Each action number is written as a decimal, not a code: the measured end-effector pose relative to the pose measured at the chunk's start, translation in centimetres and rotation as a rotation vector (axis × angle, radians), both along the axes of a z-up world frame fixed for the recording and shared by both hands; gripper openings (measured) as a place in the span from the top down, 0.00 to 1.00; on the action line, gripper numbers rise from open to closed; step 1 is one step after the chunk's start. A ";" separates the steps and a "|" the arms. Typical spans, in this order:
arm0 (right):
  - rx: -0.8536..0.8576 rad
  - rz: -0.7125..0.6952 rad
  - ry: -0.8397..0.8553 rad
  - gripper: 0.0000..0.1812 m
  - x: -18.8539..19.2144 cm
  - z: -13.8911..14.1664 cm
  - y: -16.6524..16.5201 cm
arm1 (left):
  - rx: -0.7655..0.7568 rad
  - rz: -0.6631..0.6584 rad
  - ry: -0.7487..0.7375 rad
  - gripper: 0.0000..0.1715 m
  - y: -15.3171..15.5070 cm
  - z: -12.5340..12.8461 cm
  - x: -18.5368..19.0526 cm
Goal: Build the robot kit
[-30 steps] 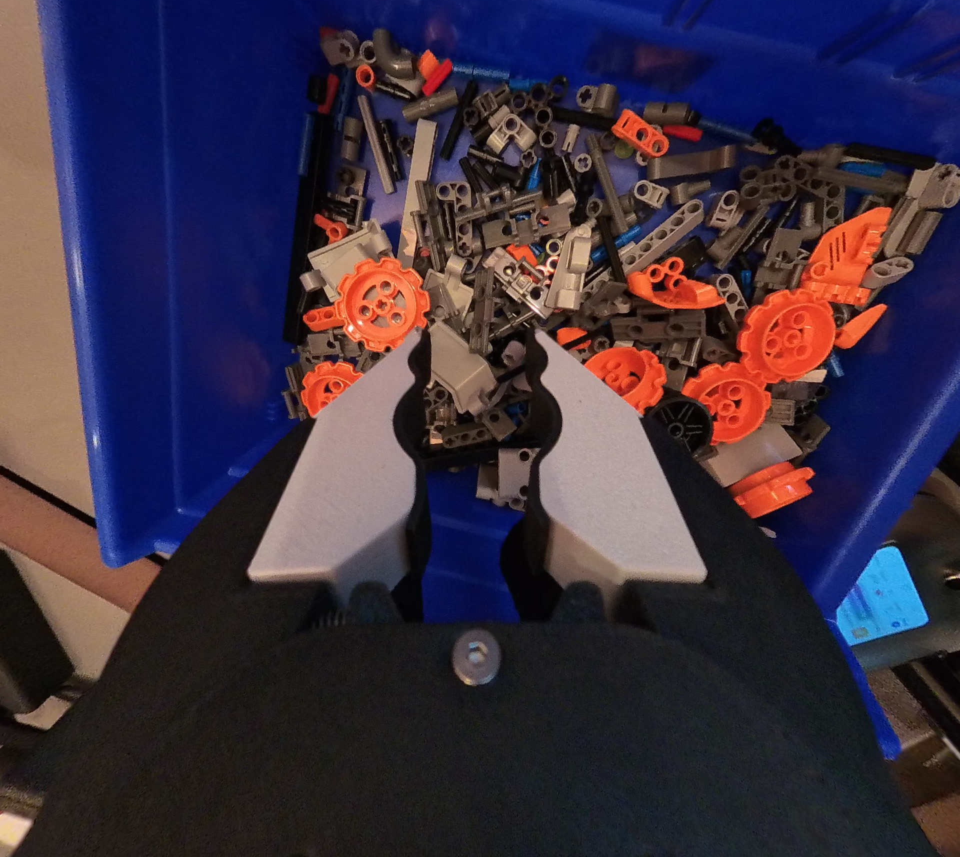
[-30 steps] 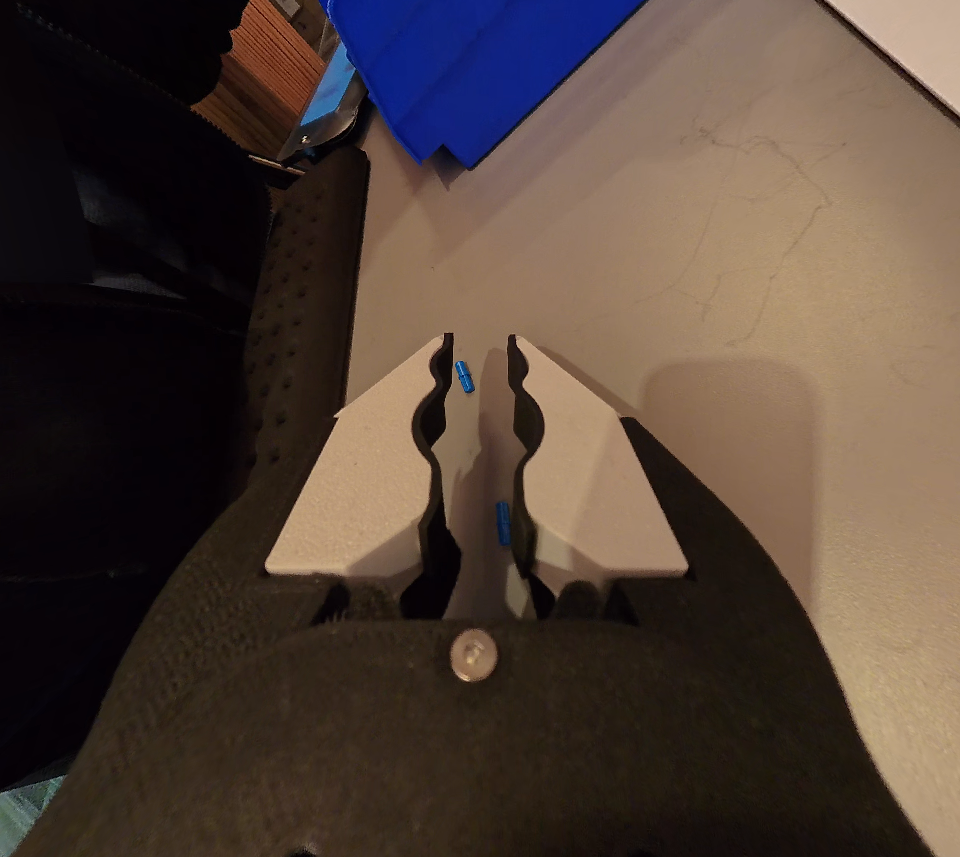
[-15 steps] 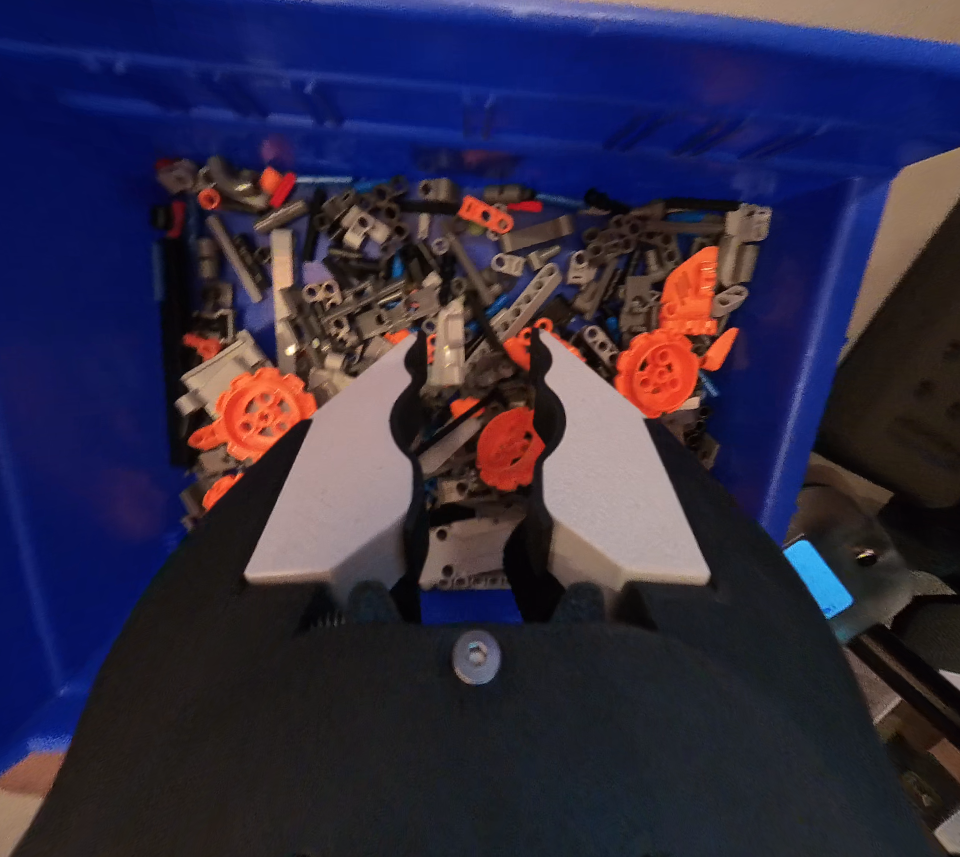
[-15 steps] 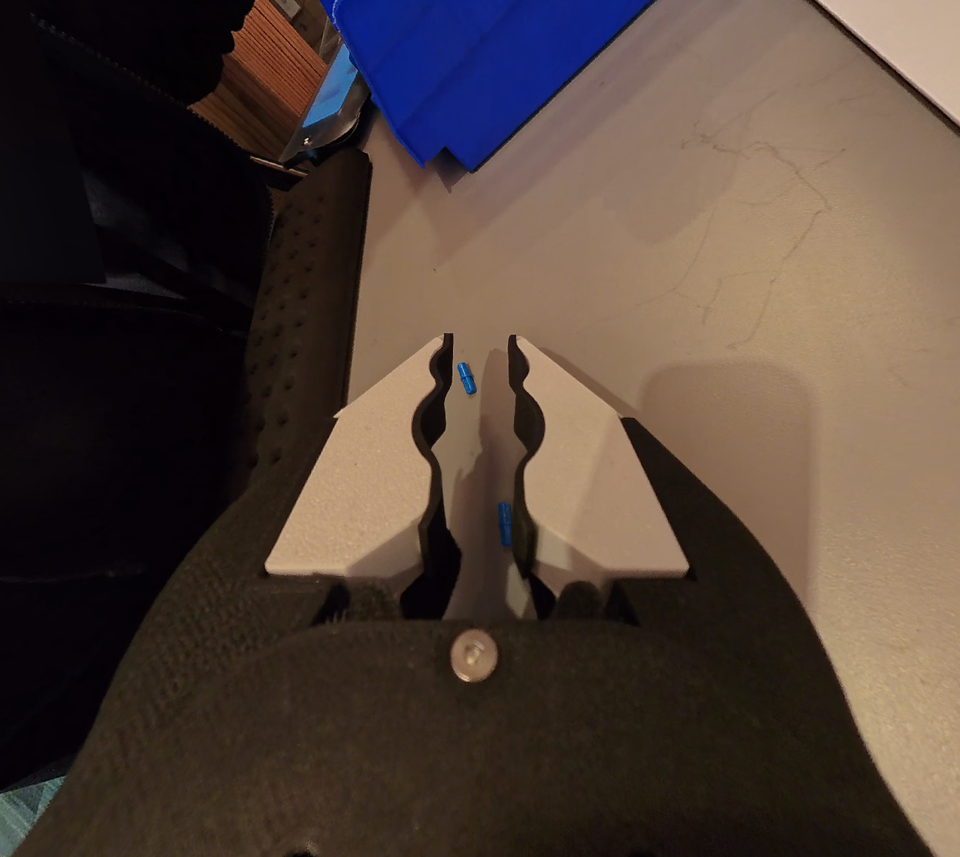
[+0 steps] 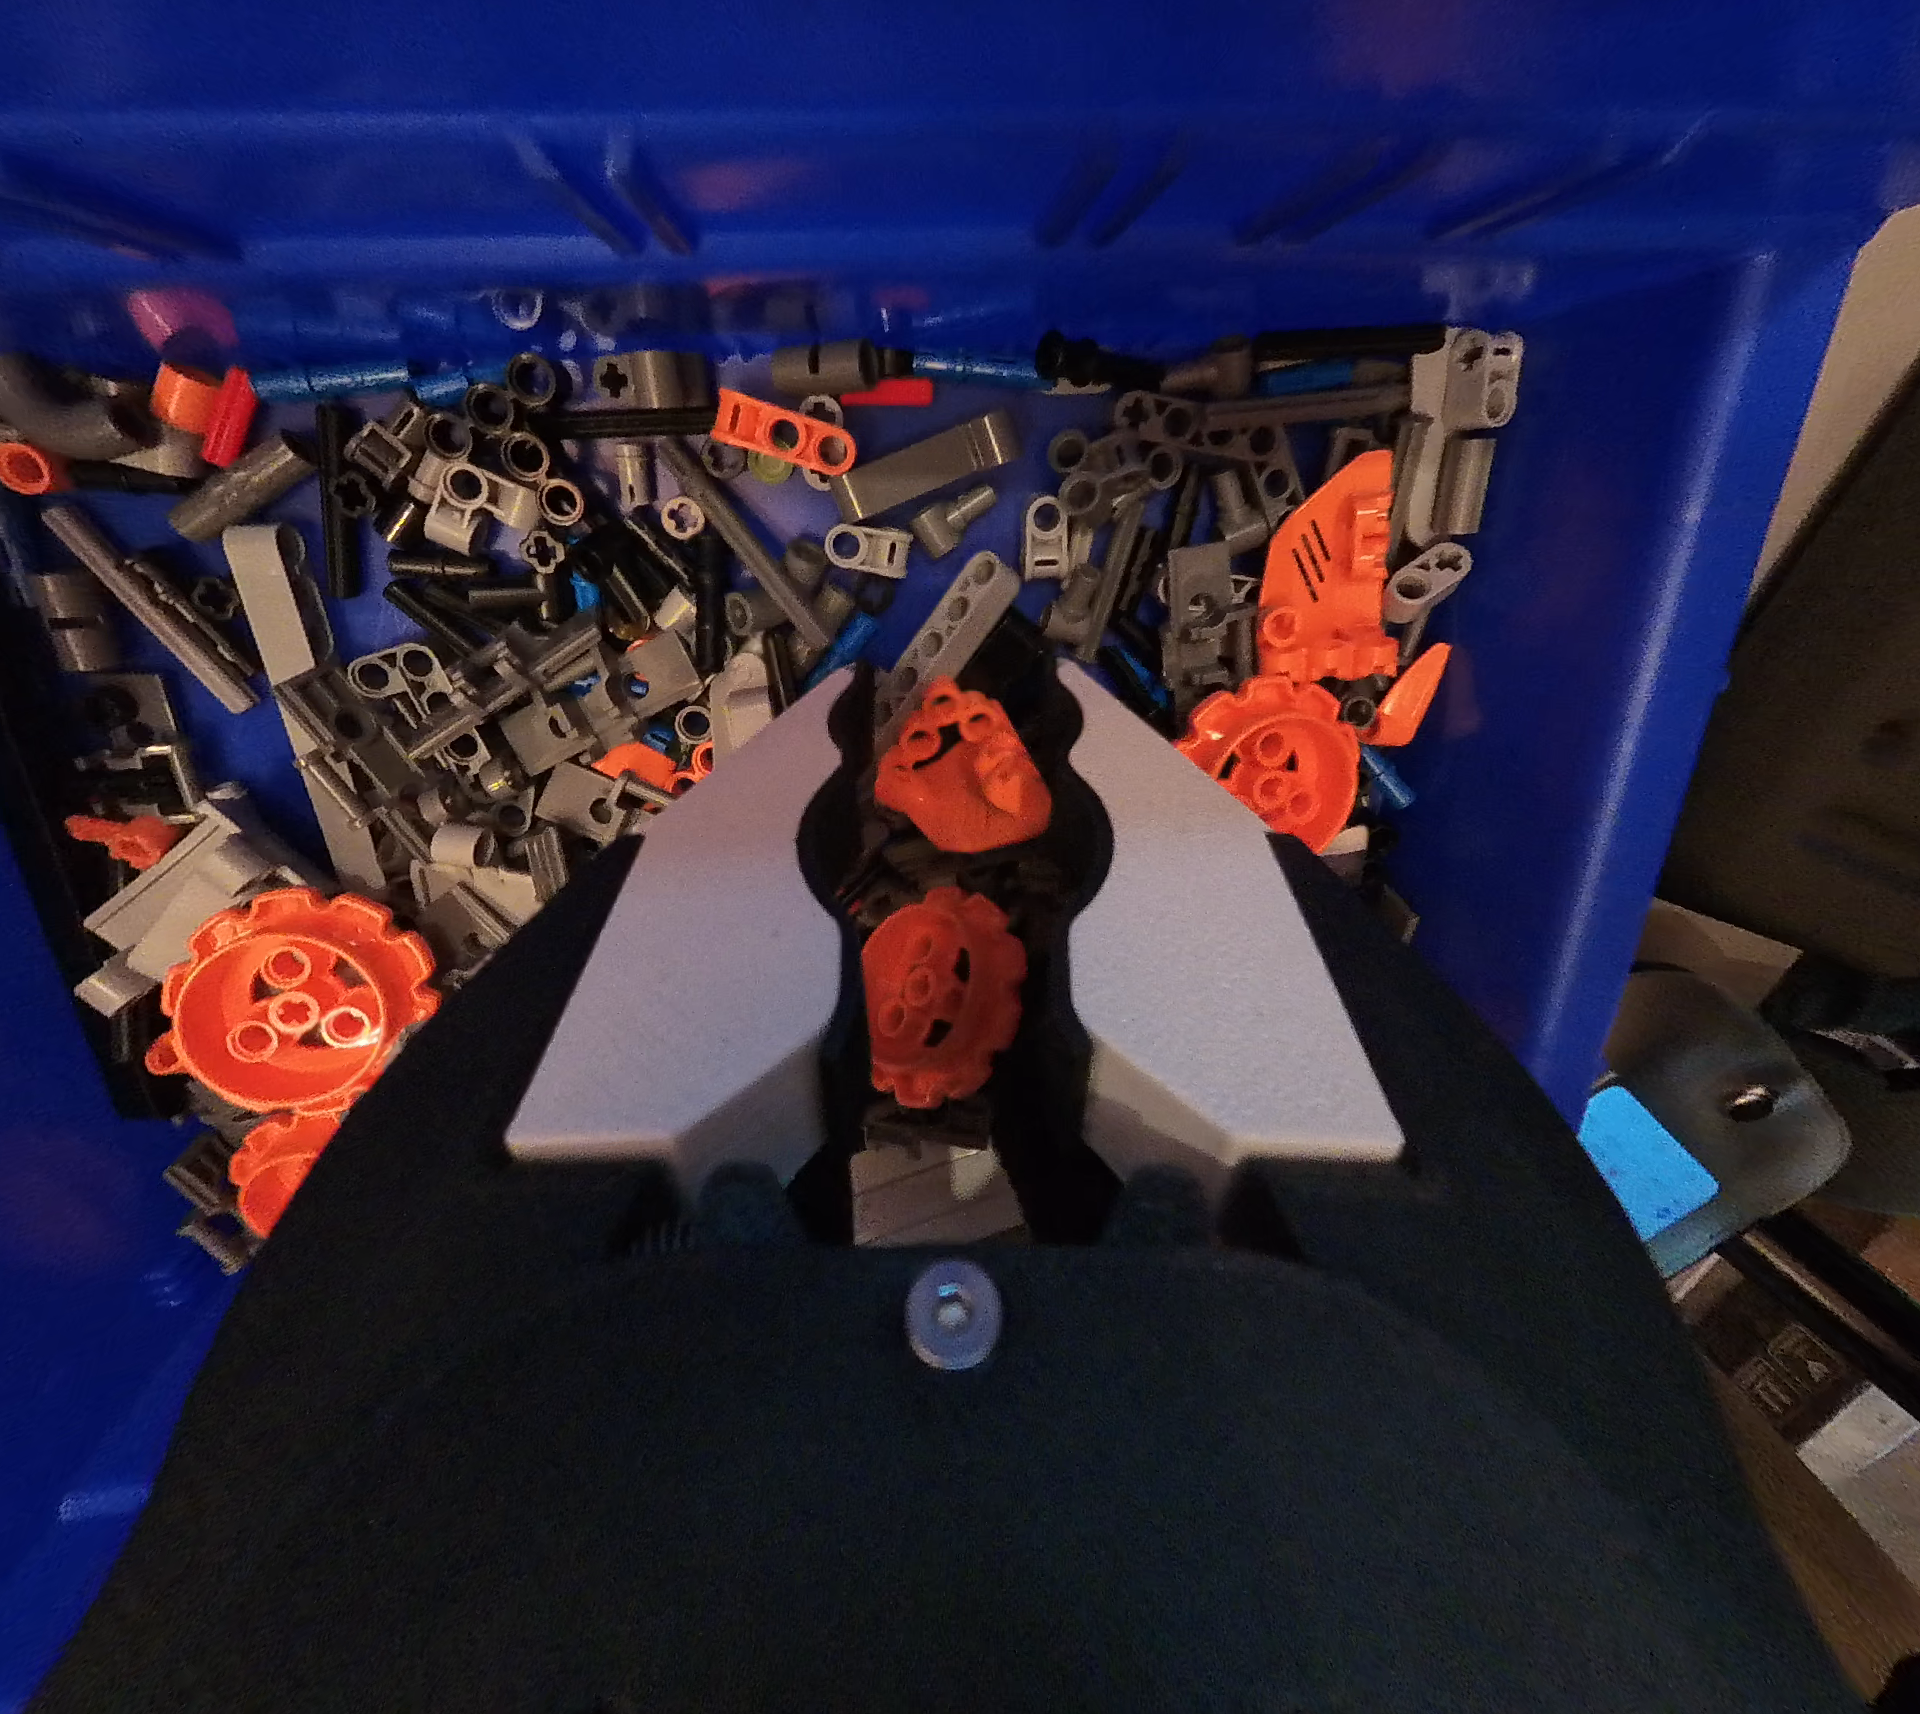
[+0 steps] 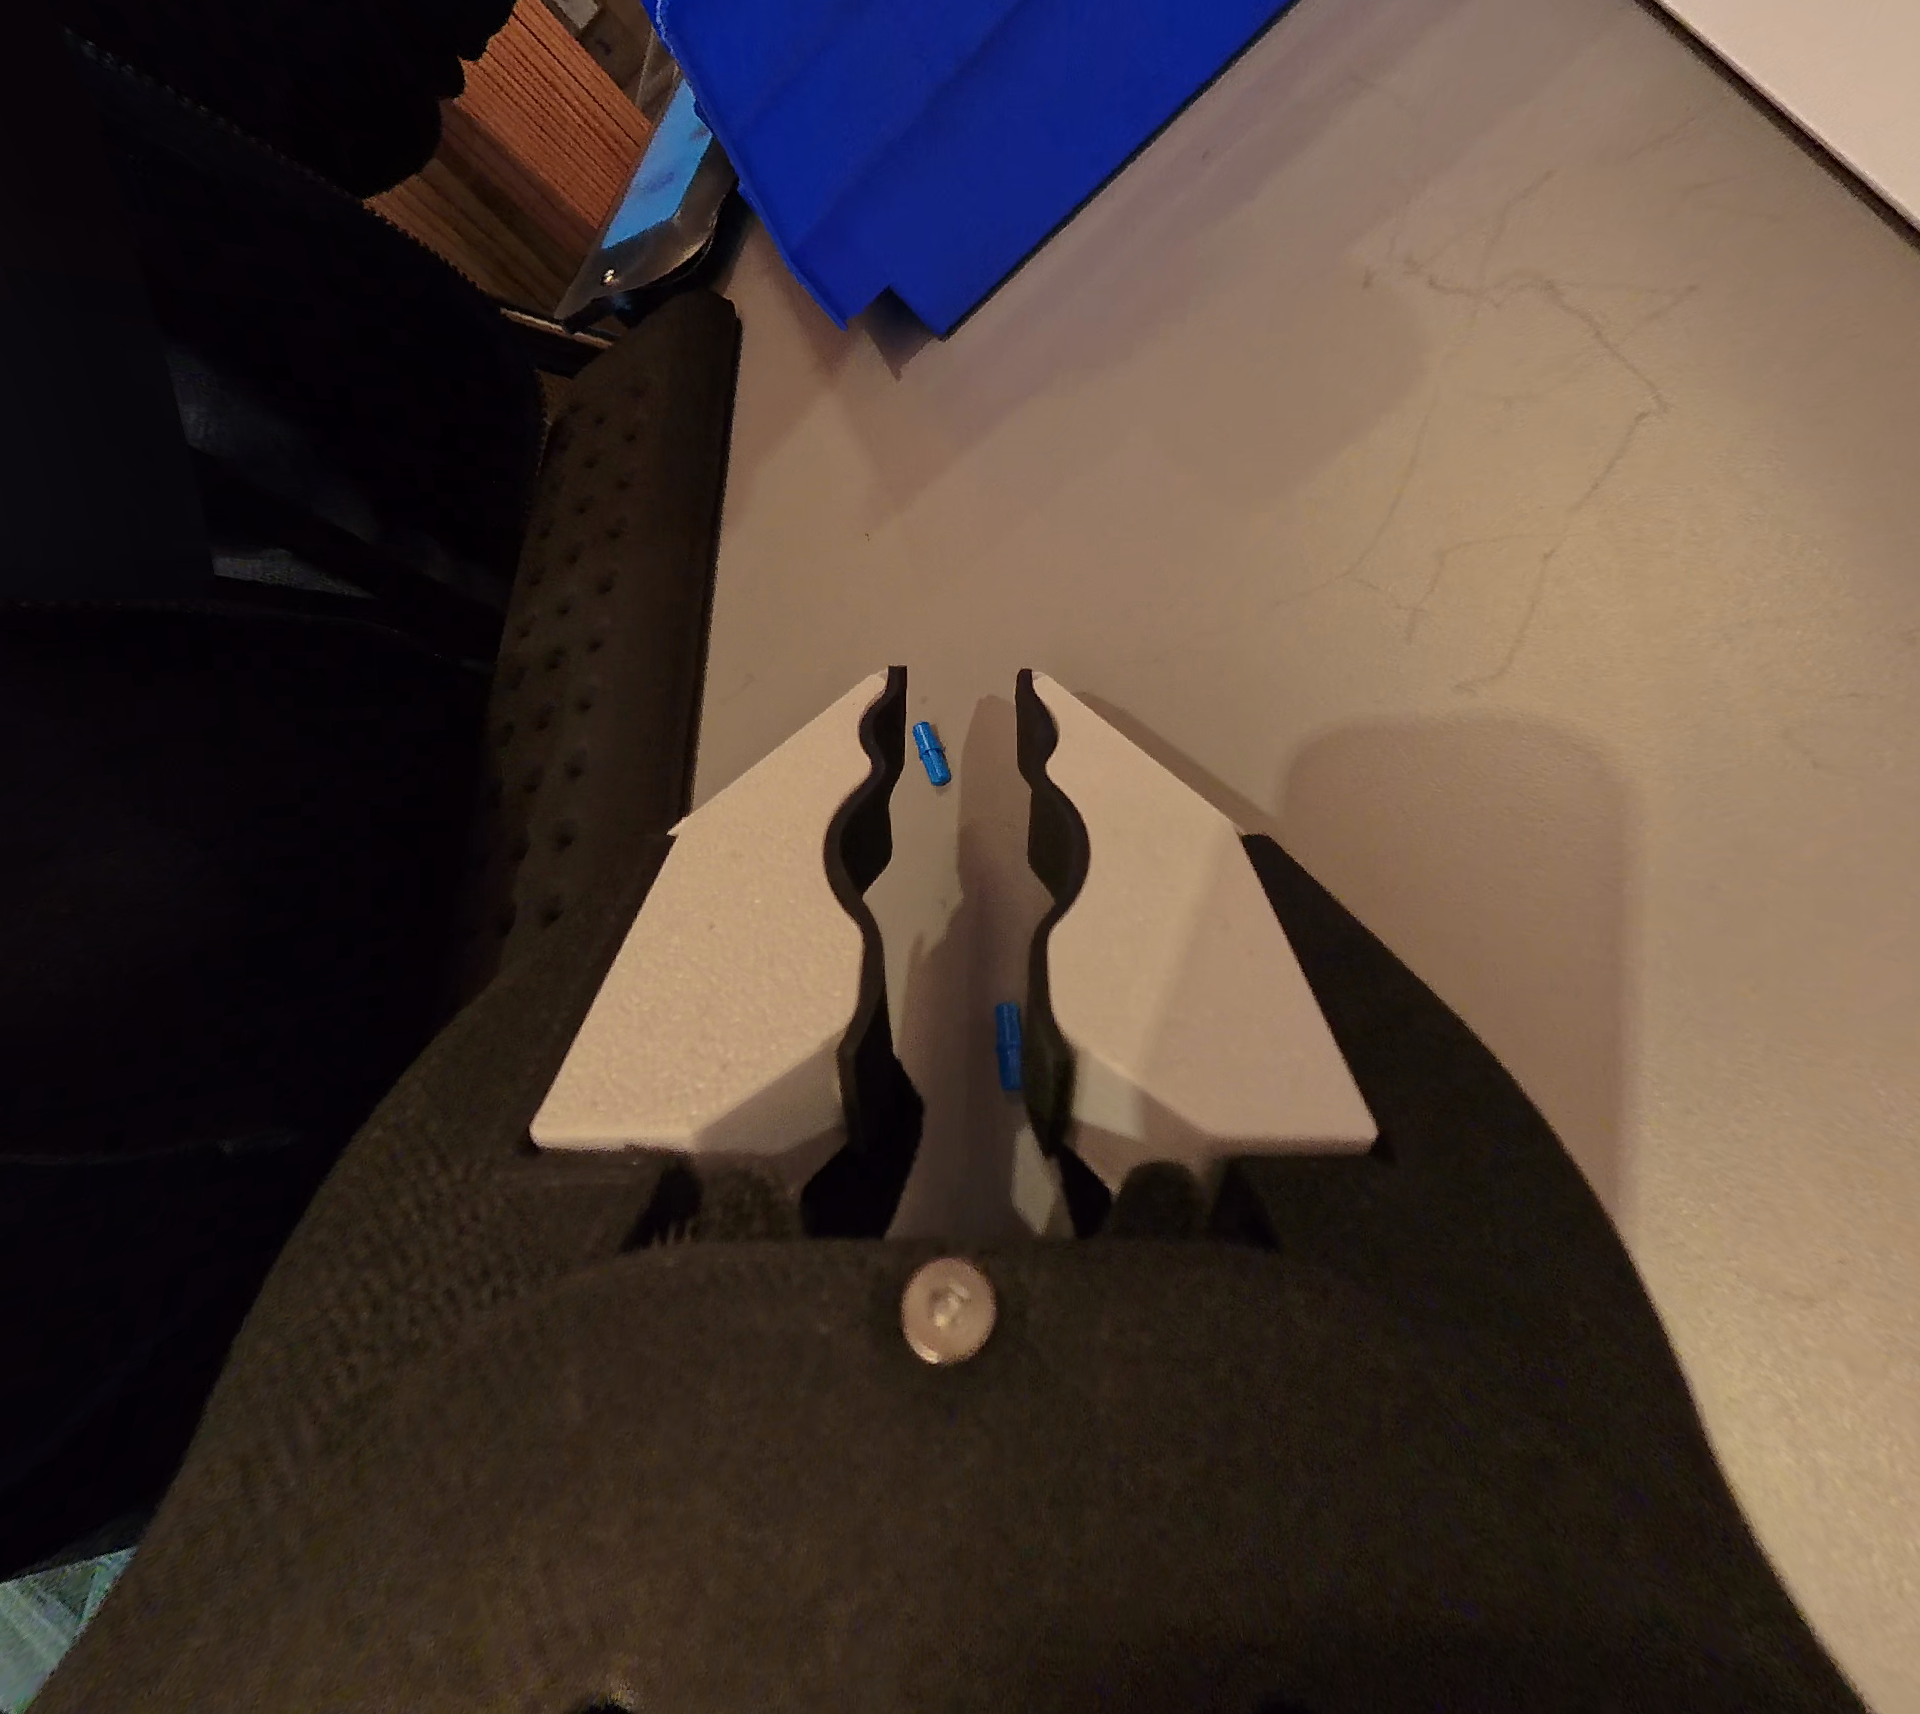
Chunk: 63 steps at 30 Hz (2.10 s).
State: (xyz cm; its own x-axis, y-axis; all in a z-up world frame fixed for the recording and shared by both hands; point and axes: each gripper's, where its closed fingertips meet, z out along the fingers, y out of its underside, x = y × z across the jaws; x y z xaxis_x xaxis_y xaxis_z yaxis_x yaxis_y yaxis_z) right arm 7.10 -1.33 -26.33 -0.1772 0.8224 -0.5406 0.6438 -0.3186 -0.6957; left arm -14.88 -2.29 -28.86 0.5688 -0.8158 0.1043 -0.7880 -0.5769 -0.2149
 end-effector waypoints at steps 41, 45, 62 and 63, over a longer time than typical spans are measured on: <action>0.000 -0.001 -0.007 0.90 0.0 -0.3 0.0 | 0.093 0.154 0.153 0.86 1.0 2.6 -5.7; 0.001 -0.001 -0.007 0.90 0.0 -0.3 0.0 | 0.129 0.154 0.115 0.84 1.9 3.0 -4.8; 0.001 0.000 -0.007 0.90 0.0 -0.3 0.0 | 0.097 0.103 0.099 0.92 2.9 0.0 -2.2; 0.000 -0.001 -0.007 0.90 0.0 -0.3 0.0 | 0.098 0.105 0.099 0.92 2.9 0.1 -2.2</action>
State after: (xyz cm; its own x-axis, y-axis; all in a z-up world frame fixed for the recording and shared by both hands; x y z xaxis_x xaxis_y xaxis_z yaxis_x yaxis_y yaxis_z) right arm 7.10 -1.29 -26.60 -0.1729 0.8226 -0.5417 0.6485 -0.3189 -0.6912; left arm -17.12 0.59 -28.80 0.6549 -0.7550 -0.0331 -0.7446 -0.6372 -0.1987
